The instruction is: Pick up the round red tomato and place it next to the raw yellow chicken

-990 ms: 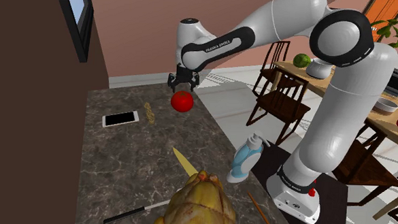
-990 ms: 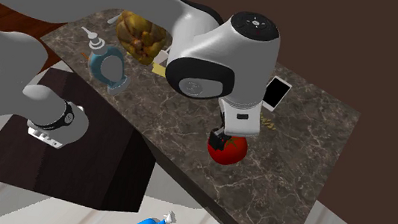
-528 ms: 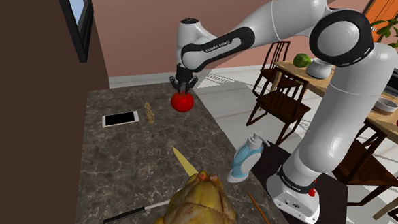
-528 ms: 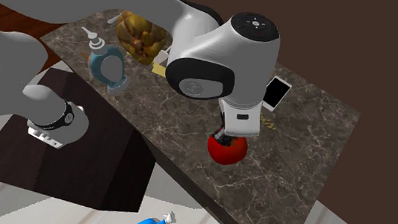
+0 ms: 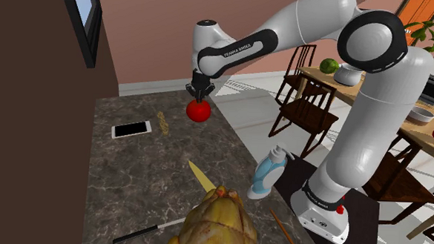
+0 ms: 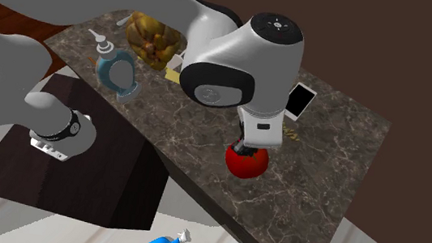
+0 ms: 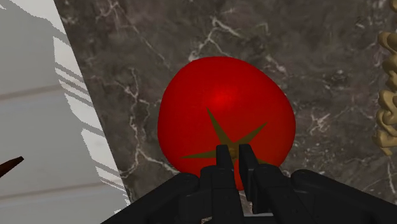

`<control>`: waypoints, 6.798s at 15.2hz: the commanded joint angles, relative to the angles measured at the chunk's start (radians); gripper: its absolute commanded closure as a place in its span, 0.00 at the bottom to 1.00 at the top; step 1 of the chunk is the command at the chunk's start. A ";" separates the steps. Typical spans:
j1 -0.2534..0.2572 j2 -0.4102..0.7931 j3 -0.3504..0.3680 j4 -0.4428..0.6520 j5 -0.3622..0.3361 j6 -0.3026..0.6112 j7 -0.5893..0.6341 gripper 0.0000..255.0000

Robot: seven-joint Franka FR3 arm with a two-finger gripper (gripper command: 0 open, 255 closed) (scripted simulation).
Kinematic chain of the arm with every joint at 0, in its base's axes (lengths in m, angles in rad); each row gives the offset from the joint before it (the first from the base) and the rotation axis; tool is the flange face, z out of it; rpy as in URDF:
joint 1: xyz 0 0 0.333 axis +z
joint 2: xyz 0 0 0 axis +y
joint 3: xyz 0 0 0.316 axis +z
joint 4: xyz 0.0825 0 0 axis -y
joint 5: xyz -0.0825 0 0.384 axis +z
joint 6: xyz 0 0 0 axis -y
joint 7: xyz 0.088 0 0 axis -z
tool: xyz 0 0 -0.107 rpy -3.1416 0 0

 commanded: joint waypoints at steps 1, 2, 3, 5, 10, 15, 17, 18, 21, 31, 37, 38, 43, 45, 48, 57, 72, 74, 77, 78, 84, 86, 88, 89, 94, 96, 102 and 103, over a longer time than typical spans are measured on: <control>0.000 -0.005 0.001 0.006 0.003 -0.013 -0.003 1.00; -0.001 -0.010 0.001 0.013 0.006 -0.025 -0.006 1.00; -0.001 -0.016 0.002 0.020 0.008 -0.037 -0.008 1.00; -0.001 -0.026 0.003 0.034 0.013 -0.061 -0.013 1.00; -0.002 -0.049 0.004 0.074 0.024 -0.122 -0.025 1.00; -0.002 -0.066 0.006 0.120 0.032 -0.185 -0.036 1.00; -0.002 -0.072 0.006 0.141 0.035 -0.210 -0.040 1.00; -0.002 -0.074 0.006 0.151 0.037 -0.223 -0.041 1.00; -0.001 -0.080 0.007 0.184 0.040 -0.261 -0.047 1.00; 0.000 -0.086 0.009 0.310 0.047 -0.393 -0.062 1.00; 0.003 -0.079 0.010 0.400 0.048 -0.476 -0.069 1.00; 0.003 -0.076 0.010 0.417 0.048 -0.490 -0.070 1.00; 0.015 -0.084 0.020 0.460 0.047 -0.543 -0.055 1.00; 0.036 -0.118 0.038 0.419 0.049 -0.539 -0.015 1.00; 0.067 -0.161 0.067 0.368 0.052 -0.538 0.046 1.00; 0.162 -0.237 0.168 0.289 0.062 -0.556 0.241 1.00; 0.337 -0.162 0.373 0.384 0.022 -0.636 0.617 1.00; 0.367 -0.130 0.401 0.420 0.004 -0.653 0.672 1.00; 0.415 -0.074 0.439 0.480 -0.029 -0.681 0.753 1.00; 0.414 -0.079 0.437 0.462 -0.026 -0.666 0.753 1.00; 0.405 -0.098 0.433 0.361 -0.016 -0.580 0.757 1.00; 0.403 -0.101 0.432 0.330 -0.014 -0.552 0.759 1.00; 0.402 -0.104 0.431 0.300 -0.013 -0.525 0.762 1.00; 0.401 -0.105 0.430 0.286 -0.013 -0.511 0.764 1.00; 0.399 -0.105 0.429 0.219 -0.016 -0.445 0.773 1.00; 0.399 -0.103 0.428 0.194 -0.018 -0.419 0.777 1.00; 0.398 -0.091 0.427 0.126 -0.030 -0.343 0.794 1.00; 0.399 -0.088 0.427 0.116 -0.032 -0.330 0.797 1.00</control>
